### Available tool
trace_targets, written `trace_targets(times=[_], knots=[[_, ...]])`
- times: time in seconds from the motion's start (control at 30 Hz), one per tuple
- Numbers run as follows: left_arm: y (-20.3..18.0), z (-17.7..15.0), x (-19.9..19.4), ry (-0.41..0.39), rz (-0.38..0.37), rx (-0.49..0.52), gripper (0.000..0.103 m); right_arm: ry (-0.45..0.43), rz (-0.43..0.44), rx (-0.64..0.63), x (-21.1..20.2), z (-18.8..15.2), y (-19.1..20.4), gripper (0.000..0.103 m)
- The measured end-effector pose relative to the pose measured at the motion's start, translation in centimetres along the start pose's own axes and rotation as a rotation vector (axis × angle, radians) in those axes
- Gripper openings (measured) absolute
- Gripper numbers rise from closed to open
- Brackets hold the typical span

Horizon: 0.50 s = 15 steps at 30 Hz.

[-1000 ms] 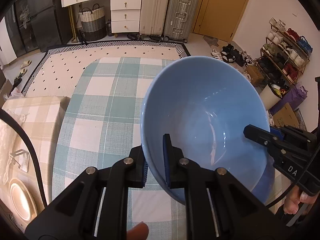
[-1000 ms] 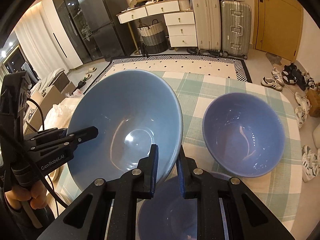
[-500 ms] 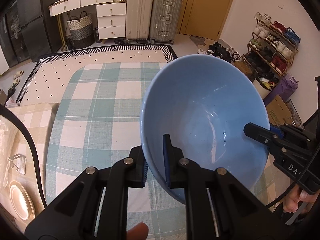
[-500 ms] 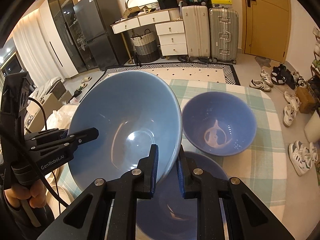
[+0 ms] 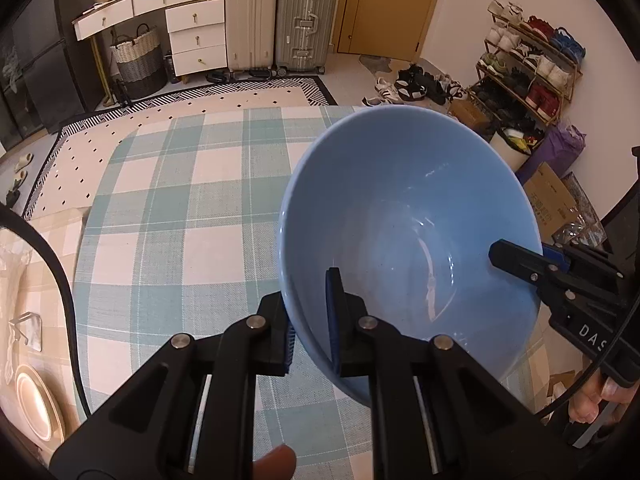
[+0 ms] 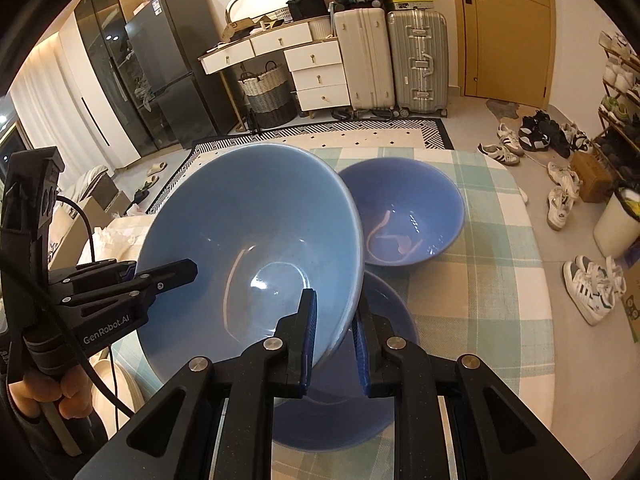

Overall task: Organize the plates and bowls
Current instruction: 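Lift the blue bowl with both grippers and carry it over another bowl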

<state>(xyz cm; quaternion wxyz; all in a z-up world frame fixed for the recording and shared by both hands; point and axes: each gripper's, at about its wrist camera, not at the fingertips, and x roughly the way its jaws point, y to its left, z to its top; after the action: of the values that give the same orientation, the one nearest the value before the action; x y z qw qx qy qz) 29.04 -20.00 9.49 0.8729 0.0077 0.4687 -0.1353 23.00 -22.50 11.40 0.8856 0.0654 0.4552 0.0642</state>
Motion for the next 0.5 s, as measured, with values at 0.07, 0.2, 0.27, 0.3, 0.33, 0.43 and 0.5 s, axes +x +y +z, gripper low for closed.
trace_targets(times=[0.07, 0.2, 0.27, 0.3, 0.33, 0.43, 0.5], knots=[[-0.4, -0.2, 0.5, 0.01, -0.002, 0.003, 0.009, 0.005, -0.003, 0.011, 0.0, -0.4, -0.5, 0.017], [-0.9, -0.8, 1.5, 0.029, -0.004, 0.01, 0.009, 0.016, -0.007, 0.022, 0.4, -1.1, -1.1, 0.017], [-1.0, -1.1, 1.8, 0.038, -0.004, 0.013, 0.009, 0.022, -0.007, 0.029, 0.6, -1.4, -1.4, 0.017], [-1.1, -1.2, 2.0, 0.04, -0.003, 0.016, 0.009, 0.025, -0.009, 0.032, 0.7, -1.5, -1.5, 0.017], [-1.3, -1.3, 2.2, 0.044, -0.003, 0.018, 0.009, 0.027, -0.01, 0.033, 0.8, -1.6, -1.6, 0.017], [-1.4, -1.6, 2.7, 0.053, -0.005, 0.021, 0.009, 0.031, -0.011, 0.041, 0.9, -2.0, -1.8, 0.017], [-1.5, -1.7, 3.0, 0.058, -0.006, 0.026, 0.009, 0.034, -0.013, 0.046, 1.0, -2.1, -2.1, 0.017]])
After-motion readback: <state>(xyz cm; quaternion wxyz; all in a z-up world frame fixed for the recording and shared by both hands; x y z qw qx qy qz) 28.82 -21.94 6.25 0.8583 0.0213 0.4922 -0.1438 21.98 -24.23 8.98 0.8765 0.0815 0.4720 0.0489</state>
